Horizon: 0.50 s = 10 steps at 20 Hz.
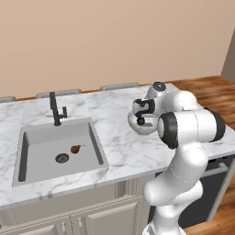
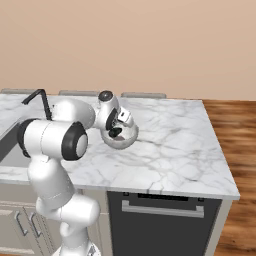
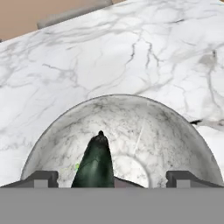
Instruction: Pick the eggplants from the cabinet and place them in one bowl. Pick the pear from the sink and place it in the other bowl.
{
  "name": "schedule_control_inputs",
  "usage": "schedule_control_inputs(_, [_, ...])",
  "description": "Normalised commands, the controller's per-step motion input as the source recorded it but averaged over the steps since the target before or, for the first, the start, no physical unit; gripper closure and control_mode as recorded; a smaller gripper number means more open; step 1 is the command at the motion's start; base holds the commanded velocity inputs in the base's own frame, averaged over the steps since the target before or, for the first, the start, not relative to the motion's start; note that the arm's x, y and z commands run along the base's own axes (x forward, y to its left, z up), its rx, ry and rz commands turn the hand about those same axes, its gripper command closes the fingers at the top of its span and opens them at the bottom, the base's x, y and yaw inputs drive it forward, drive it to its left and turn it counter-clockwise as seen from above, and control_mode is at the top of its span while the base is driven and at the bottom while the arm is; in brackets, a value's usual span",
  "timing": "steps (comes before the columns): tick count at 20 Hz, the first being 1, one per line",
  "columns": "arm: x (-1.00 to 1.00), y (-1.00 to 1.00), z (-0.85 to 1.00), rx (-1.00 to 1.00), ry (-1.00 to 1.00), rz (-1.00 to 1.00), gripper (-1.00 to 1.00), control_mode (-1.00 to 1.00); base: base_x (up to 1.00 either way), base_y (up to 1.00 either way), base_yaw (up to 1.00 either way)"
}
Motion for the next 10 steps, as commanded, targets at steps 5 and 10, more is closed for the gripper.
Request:
schedule_control_inputs(5, [-0.32, 0.18, 0.52, 0.04, -0.02, 0.00, -1.00, -1.00, 0.00, 0.00, 0.00])
schedule_control_inputs(10, [-0.28, 0.44, 0.19, 0.10, 0.01, 0.01, -1.00, -1.00, 0.00, 0.00, 0.00])
